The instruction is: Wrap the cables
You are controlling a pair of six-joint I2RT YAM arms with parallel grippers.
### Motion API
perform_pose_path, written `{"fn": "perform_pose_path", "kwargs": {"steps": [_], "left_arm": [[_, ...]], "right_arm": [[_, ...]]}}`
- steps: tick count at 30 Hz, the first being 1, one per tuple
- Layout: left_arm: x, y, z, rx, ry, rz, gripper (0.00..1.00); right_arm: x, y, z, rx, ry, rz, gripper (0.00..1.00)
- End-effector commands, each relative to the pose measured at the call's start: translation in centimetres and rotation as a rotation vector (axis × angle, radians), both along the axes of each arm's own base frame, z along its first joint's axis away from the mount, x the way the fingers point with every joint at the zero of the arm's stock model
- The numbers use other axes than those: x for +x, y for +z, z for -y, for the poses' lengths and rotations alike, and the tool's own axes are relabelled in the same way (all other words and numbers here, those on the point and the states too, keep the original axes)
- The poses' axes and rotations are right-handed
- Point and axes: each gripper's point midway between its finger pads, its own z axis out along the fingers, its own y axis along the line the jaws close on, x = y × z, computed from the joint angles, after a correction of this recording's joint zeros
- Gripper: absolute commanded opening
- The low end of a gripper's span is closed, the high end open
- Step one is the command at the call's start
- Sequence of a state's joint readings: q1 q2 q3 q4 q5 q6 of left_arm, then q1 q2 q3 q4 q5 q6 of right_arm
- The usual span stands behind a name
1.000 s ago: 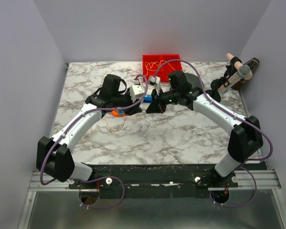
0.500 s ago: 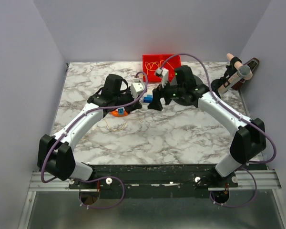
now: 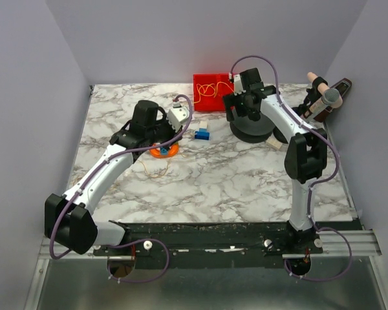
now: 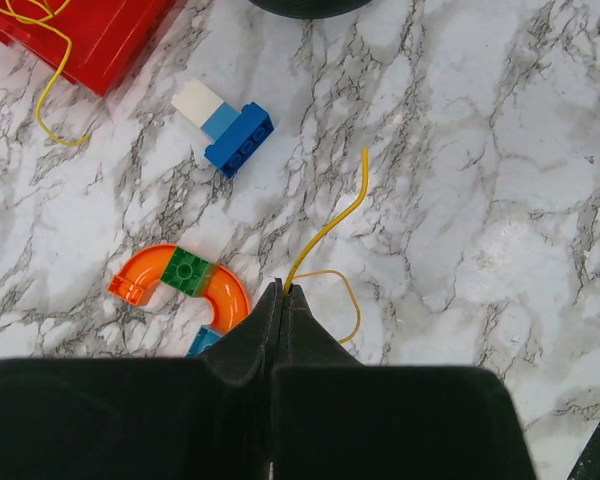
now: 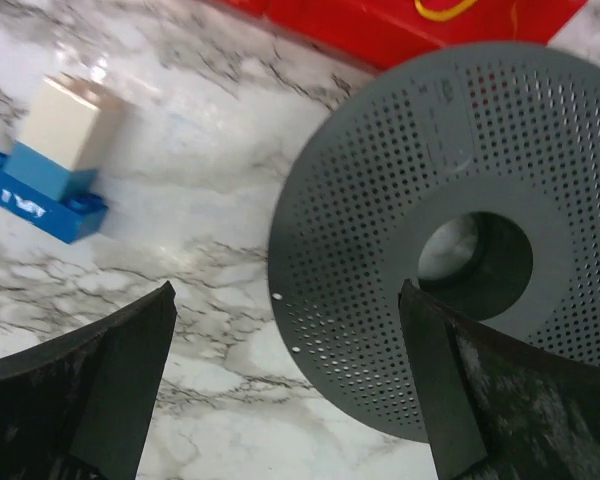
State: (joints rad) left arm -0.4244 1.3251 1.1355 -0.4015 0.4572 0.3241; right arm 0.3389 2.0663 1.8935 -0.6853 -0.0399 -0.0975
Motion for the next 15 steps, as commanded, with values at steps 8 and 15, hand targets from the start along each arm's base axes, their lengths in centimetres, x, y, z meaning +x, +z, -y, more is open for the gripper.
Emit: {"fn": "perform_pose_path", "kwargs": {"steps": [8, 15], "left_arm": [[0.0, -0.3, -0.9, 0.035, 0.027, 0.001, 0.00], [-0.2, -0.3, -0.7, 0.037, 0.000, -0.001, 0.00]], "right_arm": [[-1.0, -3.6, 2.5, -0.035, 0.023, -0.159, 1.00], [-0.8, -6.0, 1.7, -0.038, 0.115, -0.208, 1.00]]}}
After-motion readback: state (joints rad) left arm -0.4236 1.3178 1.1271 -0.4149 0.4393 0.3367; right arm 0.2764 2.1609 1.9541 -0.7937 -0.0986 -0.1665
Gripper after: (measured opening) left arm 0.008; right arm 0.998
